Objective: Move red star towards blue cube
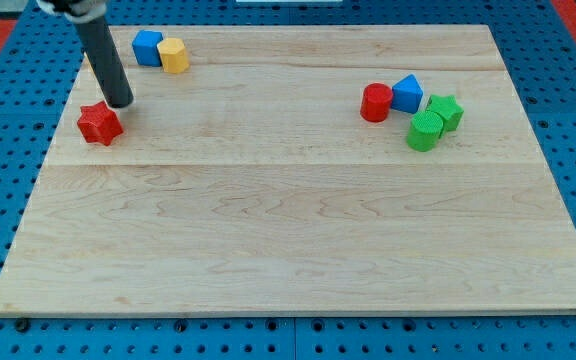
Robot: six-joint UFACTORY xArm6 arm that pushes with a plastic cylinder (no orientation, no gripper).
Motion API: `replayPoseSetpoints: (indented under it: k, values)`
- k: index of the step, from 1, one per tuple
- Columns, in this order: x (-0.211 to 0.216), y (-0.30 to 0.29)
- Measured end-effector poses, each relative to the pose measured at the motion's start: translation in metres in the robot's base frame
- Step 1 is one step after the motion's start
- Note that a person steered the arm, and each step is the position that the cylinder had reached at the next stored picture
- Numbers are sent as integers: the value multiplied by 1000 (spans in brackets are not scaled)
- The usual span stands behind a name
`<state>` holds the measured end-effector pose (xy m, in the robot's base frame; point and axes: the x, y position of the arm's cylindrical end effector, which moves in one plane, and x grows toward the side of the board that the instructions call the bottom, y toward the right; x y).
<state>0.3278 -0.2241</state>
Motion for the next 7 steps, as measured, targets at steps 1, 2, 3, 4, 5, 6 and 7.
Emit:
replayPoseSetpoints:
  k: [1, 2, 3, 4, 5, 6, 7]
  values:
    - [28, 1]
    - [98, 55]
    - [155, 74]
    - [138, -15]
    - [71, -17]
    - [13, 5]
    - [7, 29]
